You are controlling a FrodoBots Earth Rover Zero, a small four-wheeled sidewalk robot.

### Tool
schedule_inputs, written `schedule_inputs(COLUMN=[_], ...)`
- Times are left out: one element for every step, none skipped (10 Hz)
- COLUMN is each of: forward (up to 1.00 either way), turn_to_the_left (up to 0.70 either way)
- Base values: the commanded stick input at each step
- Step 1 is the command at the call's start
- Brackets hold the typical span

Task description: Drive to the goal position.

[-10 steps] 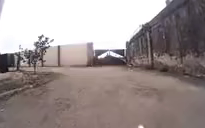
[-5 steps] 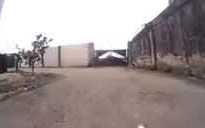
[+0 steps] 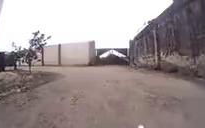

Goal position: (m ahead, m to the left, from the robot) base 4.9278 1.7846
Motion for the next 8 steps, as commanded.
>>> schedule_inputs(forward=[0.50,0.50,0.50,0.50,0.50,0.50,0.50,0.50], turn_to_the_left=[0.00,0.00,0.00,0.00,0.00,0.00,0.00,0.00])
